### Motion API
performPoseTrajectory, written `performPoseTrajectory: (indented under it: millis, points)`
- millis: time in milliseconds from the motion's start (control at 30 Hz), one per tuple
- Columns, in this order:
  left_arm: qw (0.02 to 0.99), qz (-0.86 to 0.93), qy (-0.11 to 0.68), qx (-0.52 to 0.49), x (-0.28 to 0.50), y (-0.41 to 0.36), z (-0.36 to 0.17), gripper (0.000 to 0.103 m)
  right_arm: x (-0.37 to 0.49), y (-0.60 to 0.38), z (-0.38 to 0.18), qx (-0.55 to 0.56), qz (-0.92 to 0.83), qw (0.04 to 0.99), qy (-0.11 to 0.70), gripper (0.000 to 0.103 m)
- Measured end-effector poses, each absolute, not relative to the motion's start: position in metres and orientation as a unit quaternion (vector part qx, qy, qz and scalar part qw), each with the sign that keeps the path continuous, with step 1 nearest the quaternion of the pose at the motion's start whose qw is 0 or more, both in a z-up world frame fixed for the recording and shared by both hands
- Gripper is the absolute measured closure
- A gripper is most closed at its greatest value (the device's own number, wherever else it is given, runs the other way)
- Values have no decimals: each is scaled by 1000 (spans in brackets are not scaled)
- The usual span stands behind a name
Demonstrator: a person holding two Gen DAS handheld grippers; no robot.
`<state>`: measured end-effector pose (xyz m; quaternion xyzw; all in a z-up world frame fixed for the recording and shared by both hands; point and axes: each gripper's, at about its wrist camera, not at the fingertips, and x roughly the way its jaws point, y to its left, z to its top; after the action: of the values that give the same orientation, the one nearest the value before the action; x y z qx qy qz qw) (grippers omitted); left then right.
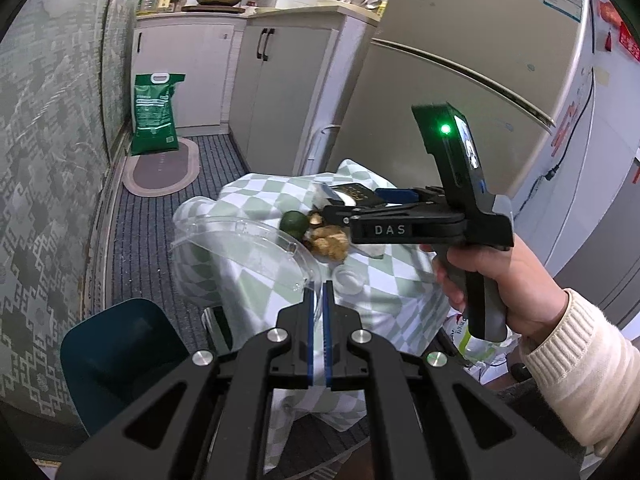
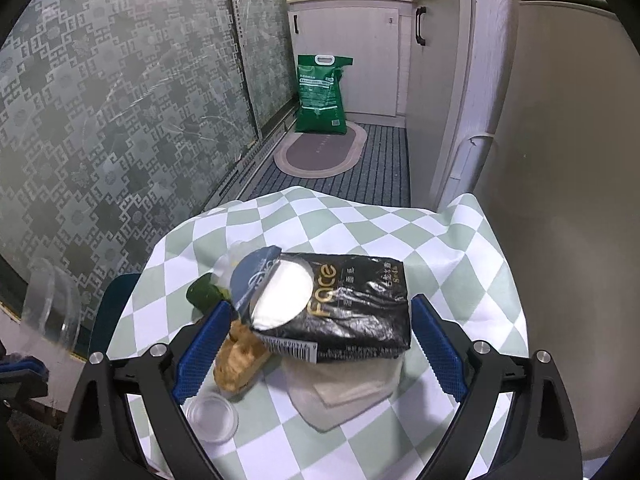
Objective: Collect trash
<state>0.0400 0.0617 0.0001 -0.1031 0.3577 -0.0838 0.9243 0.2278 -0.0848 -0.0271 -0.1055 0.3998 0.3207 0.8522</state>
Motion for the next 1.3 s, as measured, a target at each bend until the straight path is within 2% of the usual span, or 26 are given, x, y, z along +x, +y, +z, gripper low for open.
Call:
performPoseTrajectory:
  millis: [67,133,333,833,1300]
  points:
    - [925,-77,357,-106,39,67,0,99,230,-82,-28,-107,313,853,404,14]
    - [925,-68,357,-110,36,75,-1,99,233,-82,-30,-103,307,853,409,25]
    - [923,-40,361,-122,30,98,-5,99,238,-83,-31,-89,309,850,417,30]
    - [897,22,420,-137,26,147,-50,99,222,-78,9,-63,335,860,379,31]
    - [856,77,489,-147,23,194,-106,99,171,-6,24,-79,439,816,368,31]
